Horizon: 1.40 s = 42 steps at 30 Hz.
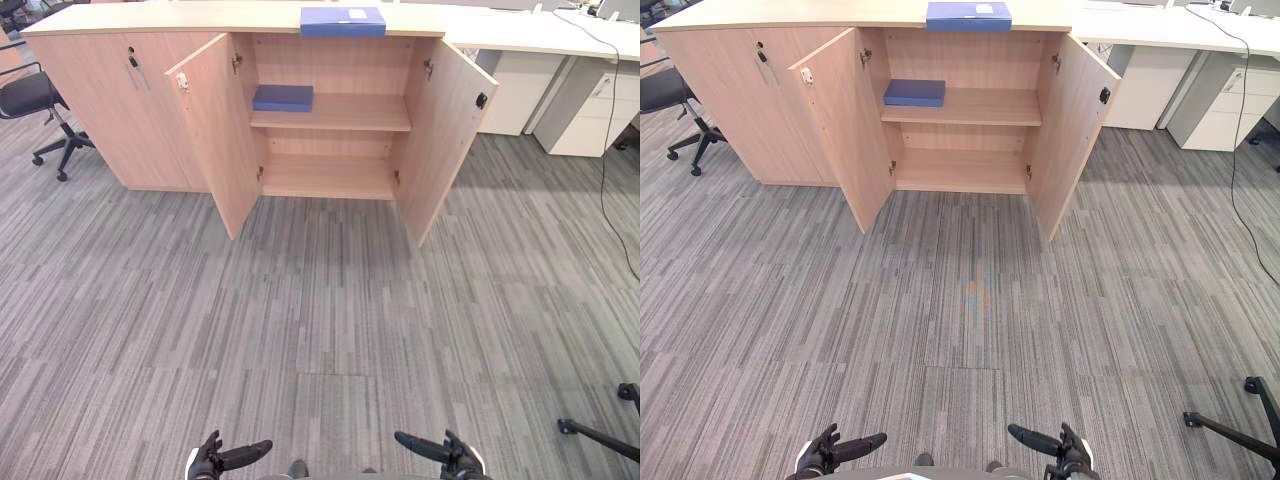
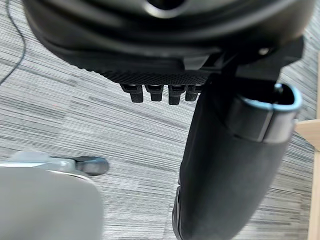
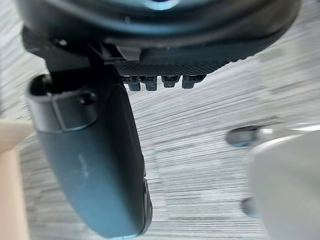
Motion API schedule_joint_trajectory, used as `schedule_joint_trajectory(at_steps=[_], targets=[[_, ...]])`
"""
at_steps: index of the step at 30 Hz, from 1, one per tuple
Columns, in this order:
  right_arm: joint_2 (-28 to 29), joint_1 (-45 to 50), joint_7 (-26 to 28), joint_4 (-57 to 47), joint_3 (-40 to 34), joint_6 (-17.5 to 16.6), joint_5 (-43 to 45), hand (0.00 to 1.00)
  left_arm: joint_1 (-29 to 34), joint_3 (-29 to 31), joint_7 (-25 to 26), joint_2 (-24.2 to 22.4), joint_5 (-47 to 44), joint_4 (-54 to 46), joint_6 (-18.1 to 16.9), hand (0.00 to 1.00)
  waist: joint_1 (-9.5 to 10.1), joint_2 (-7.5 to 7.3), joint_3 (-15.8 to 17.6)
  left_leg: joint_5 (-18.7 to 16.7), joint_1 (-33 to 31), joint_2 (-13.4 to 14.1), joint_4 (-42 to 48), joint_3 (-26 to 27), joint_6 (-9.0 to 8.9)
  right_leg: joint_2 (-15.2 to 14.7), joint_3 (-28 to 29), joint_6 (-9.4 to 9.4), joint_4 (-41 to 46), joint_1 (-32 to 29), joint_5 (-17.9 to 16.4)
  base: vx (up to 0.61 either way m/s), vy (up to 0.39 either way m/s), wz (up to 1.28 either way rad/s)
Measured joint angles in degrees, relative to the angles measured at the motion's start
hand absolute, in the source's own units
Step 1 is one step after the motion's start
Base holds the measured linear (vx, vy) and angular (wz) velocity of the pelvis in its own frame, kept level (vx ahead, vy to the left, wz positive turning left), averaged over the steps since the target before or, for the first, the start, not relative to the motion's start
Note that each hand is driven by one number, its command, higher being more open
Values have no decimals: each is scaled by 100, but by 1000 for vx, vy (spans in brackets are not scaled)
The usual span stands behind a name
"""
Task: Walk over to the cabinet, pick up the folder, carry it to the office cabinet, place the folder inside the office cabinet, then close the office cabinet door
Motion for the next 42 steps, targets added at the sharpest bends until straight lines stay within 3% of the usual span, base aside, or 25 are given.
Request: schedule_joint_trajectory(at_steps=[9, 14, 16, 20, 23, 25, 26, 28, 30, 31, 32, 34, 35, 36, 37, 38, 39, 41, 42], targets=[[-4, -140, 22, -172, 13, -22, -300, 100, 32, -1, -30, -7, -23, -230, -53, 100, -59, -1, 173, 33, 66, -8, -107, 49, 5, -2, 1, 4, -2, 11, -5, -28, -11, -2], [-33, -167, 0, -322, 13, 15, -304, 100, 157, 4, -26, -17, -253, -905, -56, 100, -48, -19, 270, 3, -182, -13, -44, 126, 11, -24, -28, 33, 6, -213, -32, -49, -14, -2], [-35, -204, -6, -467, 13, 21, -302, 100, 154, 7, -7, -18, -383, -1215, -66, 100, -22, -46, 343, -148, -403, -20, 219, 157, 63, -53, -33, 92, 8, -335, -65, 15, 7, -1], [-123, -399, -26, -580, 10, 21, -278, 100, 230, 115, 35, -149, -629, -1927, -75, 100, 85, 22, 421, -933, -1046, 19, 1399, 312, 142, -124, 64, 233, 231, -573, -227, 113, 63, -15], [-134, -504, -28, -768, 14, 21, -241, 100, 245, 131, 101, -153, -727, -2346, -107, 100, 111, 77, 503, -1430, -1202, 40, 1901, 357, 286, -200, 76, 401, 1235, -981, -600, 149, 89, -17], [-113, -561, -27, -1036, 53, 16, -229, 100, 210, 128, 129, -128, -784, -2562, -125, 100, 79, 180, 627, -1537, -904, 45, 1859, 343, 364, -316, -141, 366, 3314, -1921, -650, 286, 176, -15], [-112, -539, -27, -1100, 72, 18, -228, 100, 192, 123, 129, -113, -784, -2593, -132, 100, 70, 189, 650, -1573, -788, 24, 1820, 332, 402, -358, -188, 301, 3739, -2089, -726, 301, 144, 4], [-117, -485, -51, -1337, 227, 16, -148, 100, 157, 116, 146, -64, -790, -2625, -193, 100, 23, 249, 685, -1665, -250, -42, 1445, 211, 410, -357, -458, 114, 3940, -2464, -1086, 409, 96, 17], [-117, -509, -49, -1569, 298, -6, -82, 100, 11, 93, 197, -23, -794, -2630, -207, 100, -42, 281, 703, -1677, 67, 9, 1084, 18, 387, -208, -715, 5, 3523, -2848, -1164, 476, 33, 37], [-128, -533, -52, -1605, 301, -38, -75, 100, -61, 83, 232, -25, -796, -2629, -209, 100, -80, 360, 747, -1688, 154, 69, 993, -54, 362, -96, -809, -31, 3313, -2983, -1137, 519, -21, 58], [-193, -614, -51, -1621, 316, -82, -74, 100, -223, 46, 261, -45, -796, -2609, -215, 100, -130, 493, 865, -1744, 371, 271, 896, -129, 261, 153, -991, -207, 2642, -3154, -867, 555, -32, 62], [-229, -536, -60, -1790, 445, -85, -76, 100, -286, -12, 260, 3, -789, -2608, -288, 100, -191, 510, 892, -1928, 633, 379, 945, -180, -65, 462, -1071, -388, 1466, -3327, 93, 719, -53, 62], [-232, -315, -48, -1947, 589, -102, -75, 100, -216, -11, 251, 34, -785, -2571, -295, 100, -259, 346, 832, -2184, 903, 298, 1250, -196, -454, 462, -1040, -875, 975, -3291, 1499, 733, -77, 26], [-318, -423, -43, -1892, 598, -83, -79, 100, -309, -12, 265, -120, -783, -2438, -287, 100, -207, 652, 911, -2189, 792, 568, 1743, -98, -586, 631, -1184, -901, 1341, -3259, 1217, 718, -82, 27], [-292, -426, -44, -1911, 604, -97, -78, 100, -350, -26, 232, -122, -775, -2411, -283, 100, -272, 646, 911, -2018, 568, 626, 2218, -43, -790, 600, -1181, -918, 1443, -3215, 957, 681, -107, 9], [-289, -403, -24, -1920, 628, -94, -81, 100, -360, -73, 208, -178, -774, -2403, -284, 100, -302, 633, 946, -1407, 226, 682, 3309, 110, -688, 586, -1195, -883, 1529, -2930, 607, 706, -125, 26], [-276, -352, -10, -1948, 727, -96, -80, 100, -302, -59, 183, -266, -773, -2394, -282, 100, -277, 622, 1013, -521, -139, 935, 4660, 251, -548, 644, -1151, -883, 1341, -2321, 366, 853, -162, 15], [-180, -179, -14, -2078, 811, -103, -75, 100, -258, -55, 81, -295, -747, -2423, -299, 100, -196, 579, 1053, -700, -662, 1351, 6136, 474, -314, 779, -1089, -914, 1077, -1580, 154, 615, -110, 4], [-81, -123, -15, -2268, 807, -111, -74, 100, -230, -60, 26, -295, -715, -2472, -302, 100, -135, 447, 1083, -978, -1168, 1538, 6831, 678, -177, 789, -949, -891, 792, -1026, -9, 635, -91, -16]])
